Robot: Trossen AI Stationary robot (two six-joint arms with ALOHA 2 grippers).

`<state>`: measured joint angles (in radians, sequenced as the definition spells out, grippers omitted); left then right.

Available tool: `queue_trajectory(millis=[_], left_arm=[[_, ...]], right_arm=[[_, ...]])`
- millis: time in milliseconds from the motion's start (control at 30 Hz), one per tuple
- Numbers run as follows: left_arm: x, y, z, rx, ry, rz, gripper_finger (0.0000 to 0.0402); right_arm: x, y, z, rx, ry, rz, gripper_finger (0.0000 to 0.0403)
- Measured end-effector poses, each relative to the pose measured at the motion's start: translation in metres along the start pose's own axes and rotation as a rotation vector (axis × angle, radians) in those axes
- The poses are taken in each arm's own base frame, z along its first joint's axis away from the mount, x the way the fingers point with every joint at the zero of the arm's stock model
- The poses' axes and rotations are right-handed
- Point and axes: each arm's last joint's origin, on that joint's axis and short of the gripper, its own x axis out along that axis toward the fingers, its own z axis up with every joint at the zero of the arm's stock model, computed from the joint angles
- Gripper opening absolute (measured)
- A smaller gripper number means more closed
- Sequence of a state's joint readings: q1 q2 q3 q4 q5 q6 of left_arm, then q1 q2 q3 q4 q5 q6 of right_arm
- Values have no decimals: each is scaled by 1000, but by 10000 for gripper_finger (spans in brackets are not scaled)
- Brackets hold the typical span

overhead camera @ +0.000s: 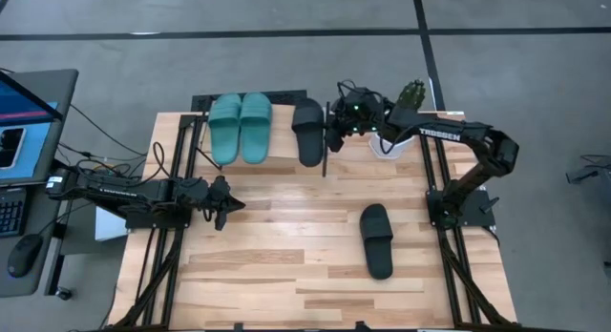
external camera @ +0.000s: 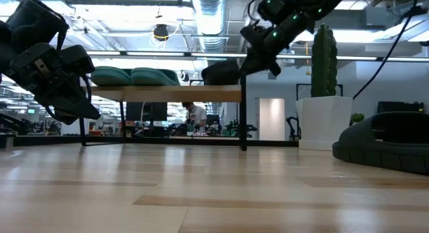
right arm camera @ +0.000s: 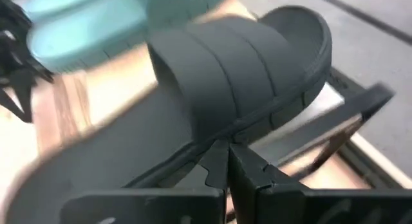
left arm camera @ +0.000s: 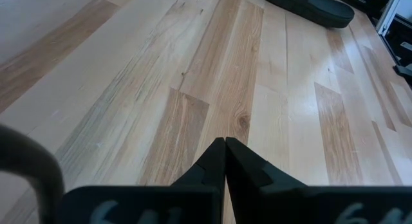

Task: Pick and place slides into the shelf
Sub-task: Put the left black slide on the shelf

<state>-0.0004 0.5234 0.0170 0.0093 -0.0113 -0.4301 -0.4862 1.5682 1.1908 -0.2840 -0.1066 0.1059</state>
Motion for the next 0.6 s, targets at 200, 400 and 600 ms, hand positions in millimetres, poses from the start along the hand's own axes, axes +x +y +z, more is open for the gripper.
queue_trajectory(millis=[200,400,600], left_arm=[[0,0,0,0,-1,-1,0],[0,0,0,0,-1,-1,0],[0,0,0,0,-3,1,0]], right_arm=[[22,-5,1,1,44,-4,0],[21,2,10,-9,58,-6,0],[-5,6,19,-13,112,-86,0]])
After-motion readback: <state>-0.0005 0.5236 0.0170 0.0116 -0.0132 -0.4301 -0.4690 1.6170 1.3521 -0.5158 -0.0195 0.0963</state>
